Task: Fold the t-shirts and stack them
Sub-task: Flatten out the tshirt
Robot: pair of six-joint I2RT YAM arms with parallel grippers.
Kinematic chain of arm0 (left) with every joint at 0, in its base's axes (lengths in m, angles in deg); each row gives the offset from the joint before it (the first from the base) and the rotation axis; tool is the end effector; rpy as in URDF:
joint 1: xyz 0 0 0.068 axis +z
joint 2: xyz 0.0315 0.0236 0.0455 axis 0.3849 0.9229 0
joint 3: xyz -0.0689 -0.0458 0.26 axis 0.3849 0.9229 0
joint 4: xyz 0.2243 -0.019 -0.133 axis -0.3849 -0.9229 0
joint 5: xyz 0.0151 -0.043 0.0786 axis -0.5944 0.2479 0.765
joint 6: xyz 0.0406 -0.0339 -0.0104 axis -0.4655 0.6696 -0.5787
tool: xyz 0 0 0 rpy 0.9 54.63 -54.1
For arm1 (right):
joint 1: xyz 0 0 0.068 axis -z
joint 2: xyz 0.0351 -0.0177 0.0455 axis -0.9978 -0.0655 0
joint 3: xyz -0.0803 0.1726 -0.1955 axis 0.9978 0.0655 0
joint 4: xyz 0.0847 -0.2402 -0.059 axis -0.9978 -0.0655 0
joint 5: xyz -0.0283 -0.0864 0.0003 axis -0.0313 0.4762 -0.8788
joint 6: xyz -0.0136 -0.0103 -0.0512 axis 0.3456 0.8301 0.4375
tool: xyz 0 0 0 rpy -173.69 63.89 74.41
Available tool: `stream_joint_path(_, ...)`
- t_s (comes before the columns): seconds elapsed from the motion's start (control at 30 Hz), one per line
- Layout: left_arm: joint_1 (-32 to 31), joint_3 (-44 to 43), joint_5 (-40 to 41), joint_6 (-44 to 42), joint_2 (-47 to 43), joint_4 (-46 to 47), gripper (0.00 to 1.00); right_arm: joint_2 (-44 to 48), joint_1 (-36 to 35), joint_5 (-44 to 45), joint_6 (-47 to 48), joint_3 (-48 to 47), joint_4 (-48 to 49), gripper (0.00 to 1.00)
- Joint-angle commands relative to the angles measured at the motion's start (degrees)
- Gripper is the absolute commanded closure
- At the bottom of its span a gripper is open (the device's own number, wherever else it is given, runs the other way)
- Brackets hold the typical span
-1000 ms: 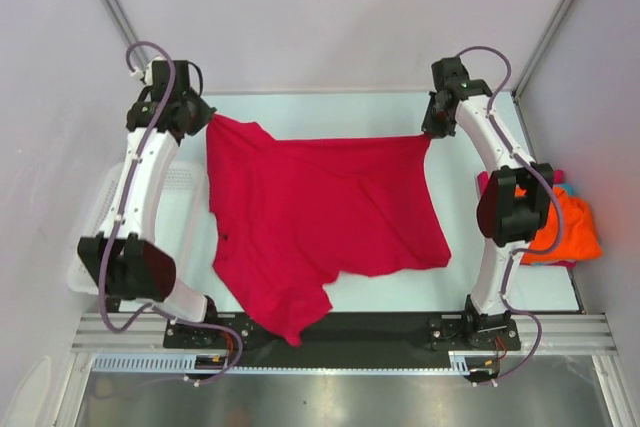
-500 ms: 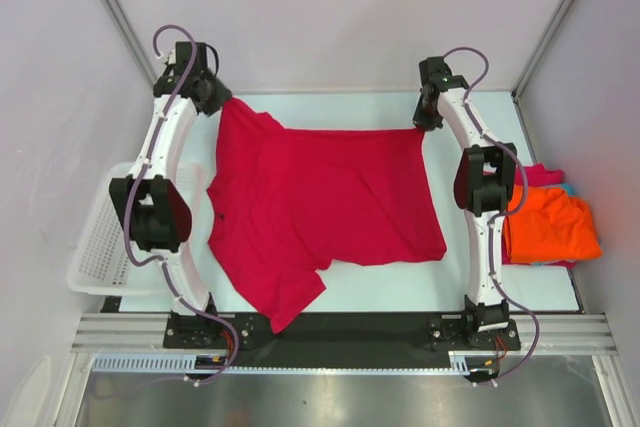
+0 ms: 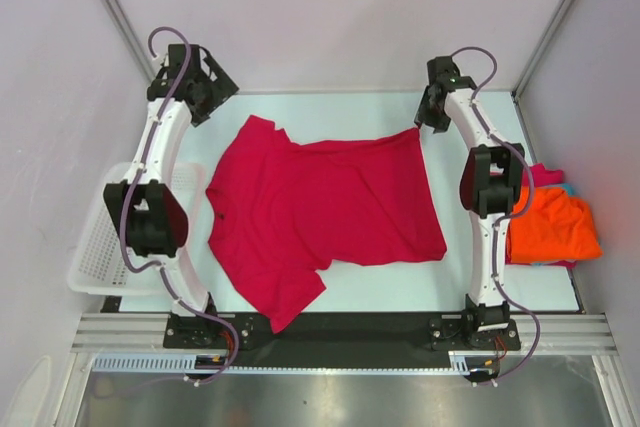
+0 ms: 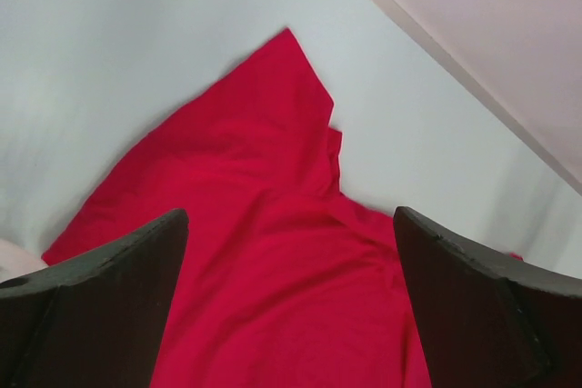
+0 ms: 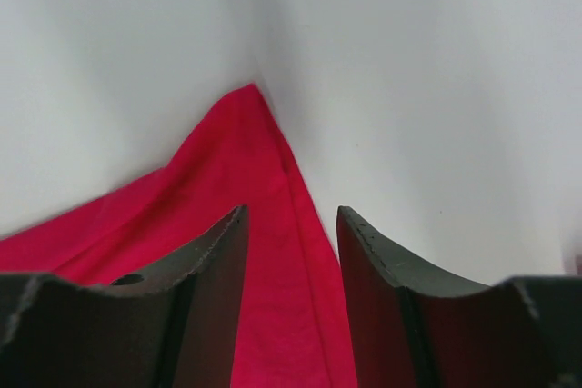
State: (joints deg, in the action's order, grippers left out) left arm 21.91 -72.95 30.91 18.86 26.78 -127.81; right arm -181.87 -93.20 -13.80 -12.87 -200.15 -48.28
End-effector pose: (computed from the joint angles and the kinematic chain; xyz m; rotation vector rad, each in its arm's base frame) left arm 0.4224 -0.0024 0.3563 -0.7881 2.1671 -0.2559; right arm 0.5091 0.0560 0.2310 0.3979 2.5380 -0.0306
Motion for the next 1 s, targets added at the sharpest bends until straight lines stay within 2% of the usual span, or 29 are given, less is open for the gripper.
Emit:
stream_joint_path(0.0, 0.4, 5.1, -3.5, -0.8, -8.8, 1.1, 0.0, 10.8, -0.4, -1.0, 0.1, 4.3, 1.1, 0.51)
stream_joint_path(0.1, 0.5, 16.1, -4.4, -0.5, -18.3, 3.8, 0.0, 18.1, -1.2, -0.8, 0.4, 14.5, 3.7, 0.51)
stream_joint_path(0.27, 0.4, 25.0, -8.4, -0.5, -28.3, 5.0, 0.01, 27.5, -1.5, -2.5, -0.5, 30.9, 5.0, 0.51)
stream_joint_path(0.4, 0.3, 36.1, -12.1, 0.7, -38.8, 5.4, 0.0, 37.7, -5.6, -4.5, -1.6, 43.8, 7.3, 0.51)
stream_joint_path(0.5, -0.1, 42.2, -14.6, 1.7, -45.5, 5.1, 0.0, 41.1, -8.1, -3.2, -2.6, 50.9, 7.3, 0.51)
stream_joint_path(0.67, -1.4, 48.7, -15.3, 3.0, -54.9, 3.5, 0.0, 45.9, -10.8, -3.9, -4.3, 59.9, 9.1, 0.52)
stream_joint_path(0.97, -4.2, 53.6, -16.7, 3.3, -60.4, 1.1, 0.01, 47.0, -13.0, -2.5, -6.2, 66.3, 10.1, 0.53)
